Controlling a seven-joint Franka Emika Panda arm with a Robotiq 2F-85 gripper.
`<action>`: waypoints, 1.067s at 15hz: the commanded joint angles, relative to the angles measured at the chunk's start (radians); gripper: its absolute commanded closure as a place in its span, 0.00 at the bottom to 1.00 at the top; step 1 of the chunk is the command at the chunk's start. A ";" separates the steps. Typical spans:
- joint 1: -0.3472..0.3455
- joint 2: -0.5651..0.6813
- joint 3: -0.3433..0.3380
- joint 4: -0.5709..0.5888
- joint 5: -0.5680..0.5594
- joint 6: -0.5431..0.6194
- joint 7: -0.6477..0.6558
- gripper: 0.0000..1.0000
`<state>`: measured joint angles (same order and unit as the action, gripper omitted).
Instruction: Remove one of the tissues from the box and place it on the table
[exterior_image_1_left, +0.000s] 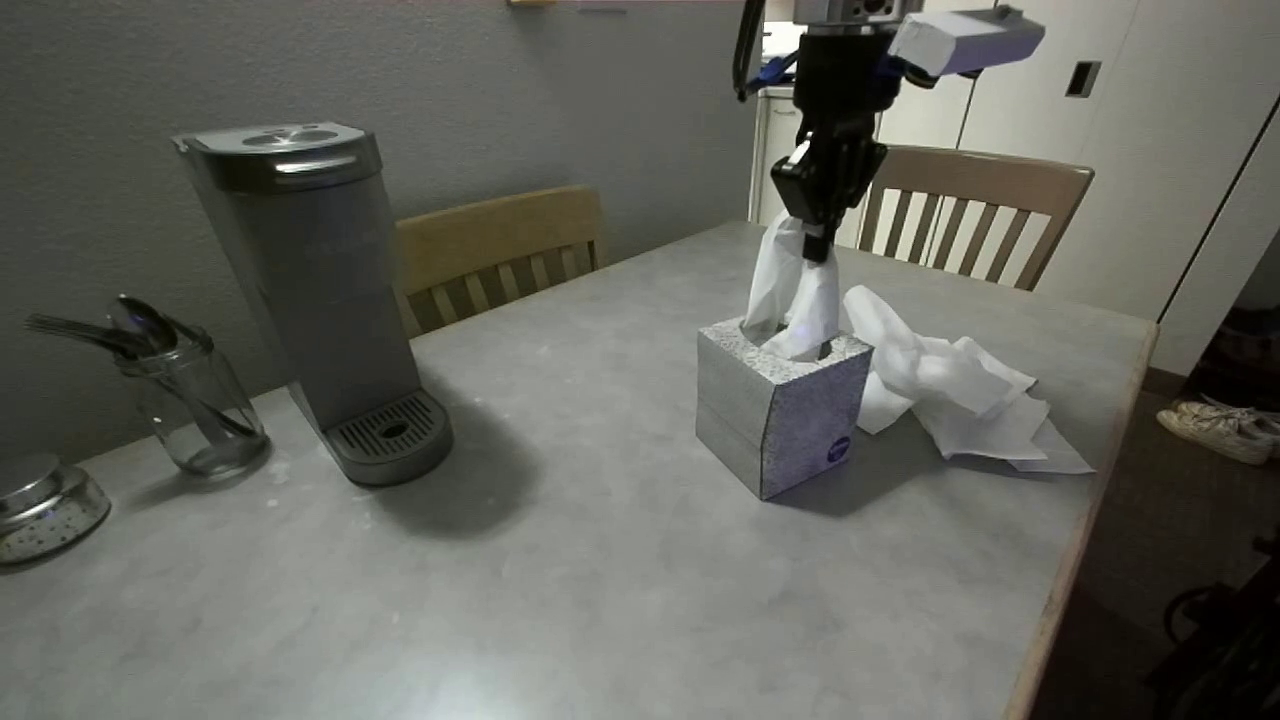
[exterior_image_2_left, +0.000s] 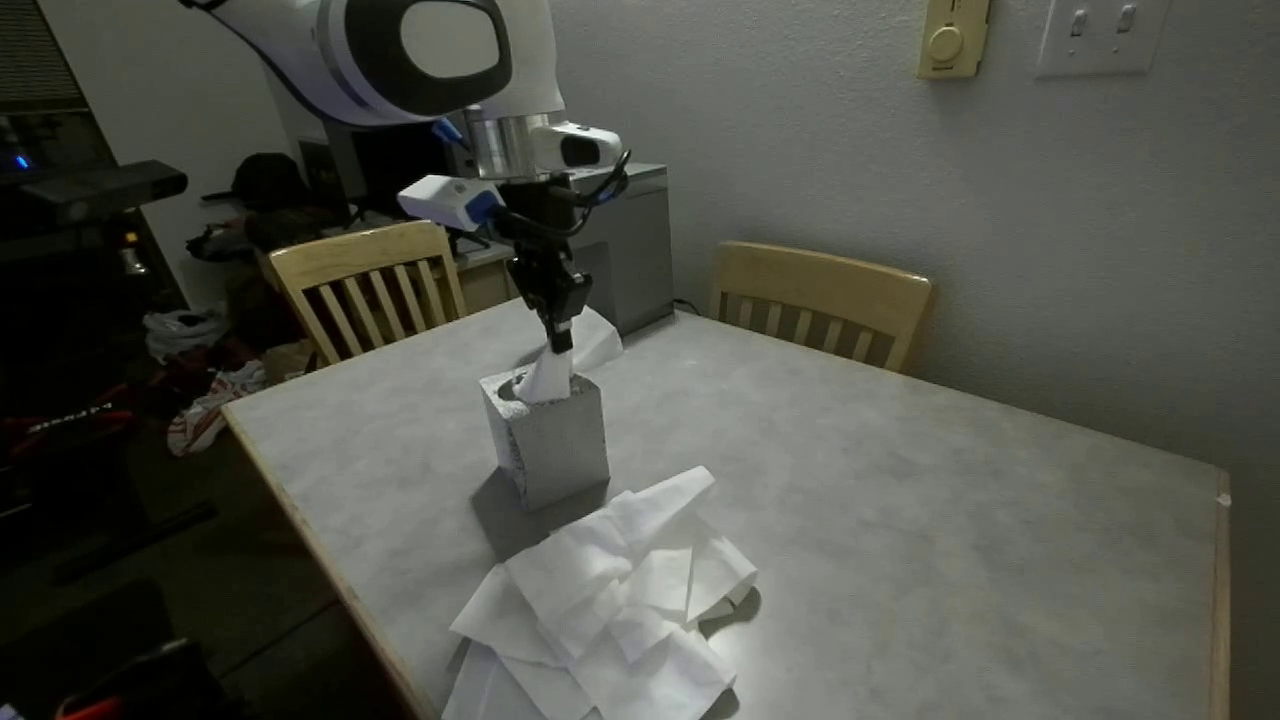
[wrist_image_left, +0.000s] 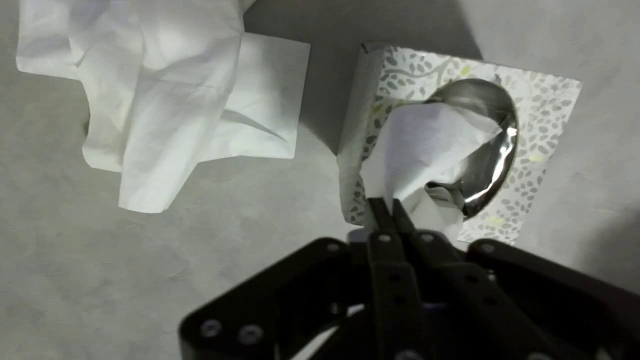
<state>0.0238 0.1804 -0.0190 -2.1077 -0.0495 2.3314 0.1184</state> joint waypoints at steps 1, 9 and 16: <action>0.002 -0.008 0.001 0.014 -0.031 -0.011 -0.005 1.00; -0.005 -0.131 -0.015 0.036 -0.197 -0.111 0.044 1.00; -0.043 -0.278 -0.023 0.031 -0.313 -0.183 0.033 1.00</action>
<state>0.0060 -0.0432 -0.0437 -2.0677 -0.3139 2.1841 0.1585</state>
